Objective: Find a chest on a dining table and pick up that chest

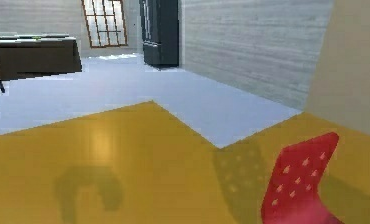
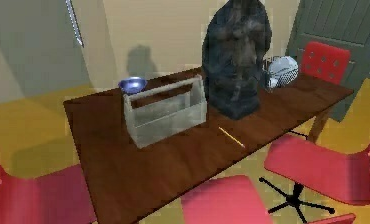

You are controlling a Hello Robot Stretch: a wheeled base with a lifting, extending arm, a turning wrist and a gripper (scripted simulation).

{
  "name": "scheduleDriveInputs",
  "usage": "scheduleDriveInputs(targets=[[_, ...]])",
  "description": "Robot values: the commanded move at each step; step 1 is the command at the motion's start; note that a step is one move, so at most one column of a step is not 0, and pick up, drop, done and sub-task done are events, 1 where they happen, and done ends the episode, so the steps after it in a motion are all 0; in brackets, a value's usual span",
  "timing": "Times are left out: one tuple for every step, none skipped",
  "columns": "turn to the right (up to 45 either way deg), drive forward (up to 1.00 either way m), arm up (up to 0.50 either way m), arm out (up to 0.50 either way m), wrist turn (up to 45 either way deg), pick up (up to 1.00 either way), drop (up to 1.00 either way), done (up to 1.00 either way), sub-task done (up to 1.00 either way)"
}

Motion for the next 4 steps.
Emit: scheduleDriveInputs(targets=[[9.0,0.0,0.0,0.0,0.0,0.0,0.0,0.0,0.0],[0.0,0.3,0.0,0.0,0.0,0.0,0.0,0.0,0.0],[0.0,0.0,0.5,0.0,0.0,0.0,0.0,0.0,0.0],[0.0,0.0,0.36,0.0,0.0,0.0,0.0,0.0,0.0]])
